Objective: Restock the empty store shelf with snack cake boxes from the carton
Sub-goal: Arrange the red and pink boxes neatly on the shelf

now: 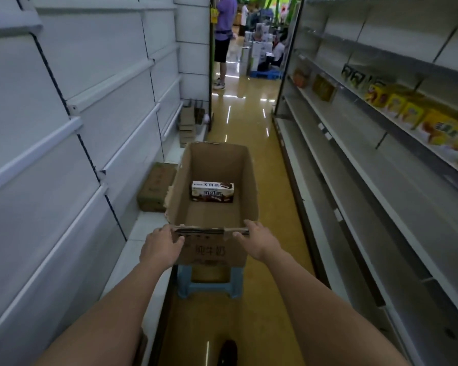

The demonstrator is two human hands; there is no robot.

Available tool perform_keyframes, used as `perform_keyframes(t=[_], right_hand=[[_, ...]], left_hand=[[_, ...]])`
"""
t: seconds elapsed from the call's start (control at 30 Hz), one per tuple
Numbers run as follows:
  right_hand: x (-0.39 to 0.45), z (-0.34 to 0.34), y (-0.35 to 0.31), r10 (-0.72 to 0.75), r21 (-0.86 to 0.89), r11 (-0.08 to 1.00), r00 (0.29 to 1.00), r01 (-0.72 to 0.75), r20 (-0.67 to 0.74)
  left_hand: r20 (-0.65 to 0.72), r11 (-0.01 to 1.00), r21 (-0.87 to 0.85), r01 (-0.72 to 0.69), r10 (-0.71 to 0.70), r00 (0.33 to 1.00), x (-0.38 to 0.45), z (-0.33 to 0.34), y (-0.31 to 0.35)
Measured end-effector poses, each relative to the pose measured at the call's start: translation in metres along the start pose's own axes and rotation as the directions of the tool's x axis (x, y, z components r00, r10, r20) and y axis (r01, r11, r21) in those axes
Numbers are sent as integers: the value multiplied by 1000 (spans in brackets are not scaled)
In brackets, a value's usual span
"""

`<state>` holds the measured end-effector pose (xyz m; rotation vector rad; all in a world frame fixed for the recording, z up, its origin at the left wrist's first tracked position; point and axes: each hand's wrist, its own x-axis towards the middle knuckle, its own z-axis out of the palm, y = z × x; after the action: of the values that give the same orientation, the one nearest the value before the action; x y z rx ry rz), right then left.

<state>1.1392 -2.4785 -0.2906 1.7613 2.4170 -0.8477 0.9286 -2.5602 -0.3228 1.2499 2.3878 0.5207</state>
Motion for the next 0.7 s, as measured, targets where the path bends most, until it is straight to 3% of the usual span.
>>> perform_keyframes(t=[0.53, 0.7], right_hand=[[249, -53, 7, 29, 51, 998, 997, -32, 66], [311, -55, 11, 62, -22, 998, 995, -61, 75]], left_hand=[[98, 995, 47, 93, -97, 990, 223, 34, 65], [171, 995, 36, 95, -100, 980, 285, 59, 80]])
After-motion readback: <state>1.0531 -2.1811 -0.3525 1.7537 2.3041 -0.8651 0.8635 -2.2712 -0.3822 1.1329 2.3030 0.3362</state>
